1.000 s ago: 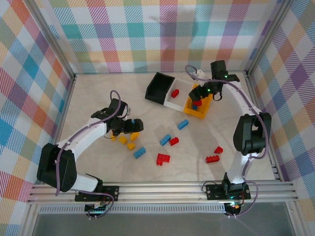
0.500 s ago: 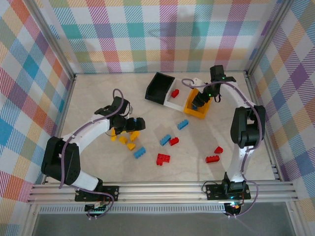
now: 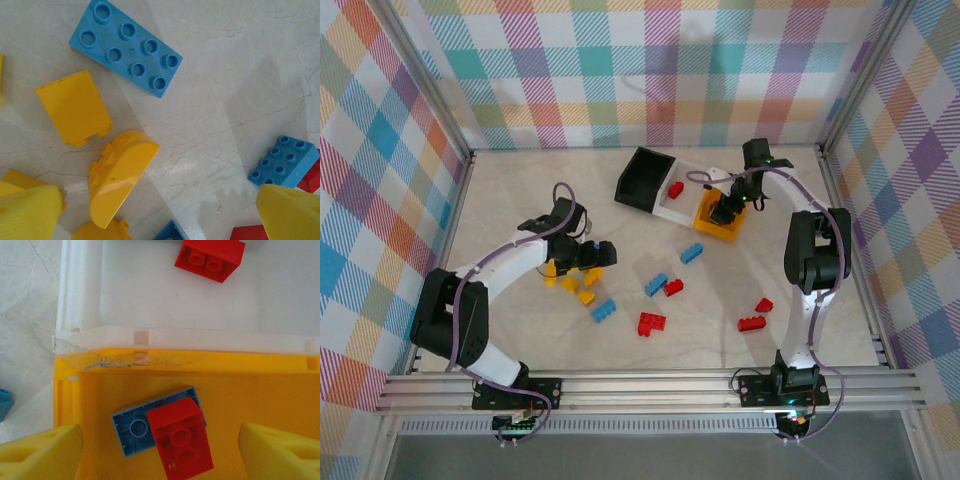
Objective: Sort the legos into containers by color
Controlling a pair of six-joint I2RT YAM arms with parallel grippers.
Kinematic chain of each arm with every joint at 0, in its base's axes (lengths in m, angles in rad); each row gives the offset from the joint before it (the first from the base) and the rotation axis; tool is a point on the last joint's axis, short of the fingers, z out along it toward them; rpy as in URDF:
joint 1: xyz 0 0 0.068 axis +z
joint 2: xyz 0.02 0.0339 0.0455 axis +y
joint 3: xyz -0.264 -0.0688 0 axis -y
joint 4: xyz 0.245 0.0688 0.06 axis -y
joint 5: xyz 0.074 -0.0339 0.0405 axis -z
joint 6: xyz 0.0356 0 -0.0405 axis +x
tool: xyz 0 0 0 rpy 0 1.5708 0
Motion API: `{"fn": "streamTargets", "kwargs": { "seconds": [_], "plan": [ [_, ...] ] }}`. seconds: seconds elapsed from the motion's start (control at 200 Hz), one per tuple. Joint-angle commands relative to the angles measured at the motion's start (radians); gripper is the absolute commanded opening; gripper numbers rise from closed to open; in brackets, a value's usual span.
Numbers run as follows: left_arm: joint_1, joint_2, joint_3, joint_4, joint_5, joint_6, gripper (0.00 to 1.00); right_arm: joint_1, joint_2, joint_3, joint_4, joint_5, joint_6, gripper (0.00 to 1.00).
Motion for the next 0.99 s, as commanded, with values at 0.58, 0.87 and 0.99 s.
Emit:
{"fn": "streamTargets", "kwargs": {
  "seconds": [0.58, 0.87, 0.99],
  "plan": [
    [-0.006, 0.076, 0.035, -0.005, 0.013, -0.037, 1.00, -0.037, 0.158, 0.120, -0.026, -0.128, 0.006, 0.50],
    [-0.007, 0.065, 0.013, 0.002, 0.001, -0.048, 1.00, -0.040, 0.112, 0.090, 0.026, -0.143, 0.058, 0.19],
    [-0.007, 0.052, 0.006, 0.009, 0.000, -0.054, 1.00, -0.045, 0.063, 0.055, 0.081, -0.156, 0.111, 0.17]
  ]
}}
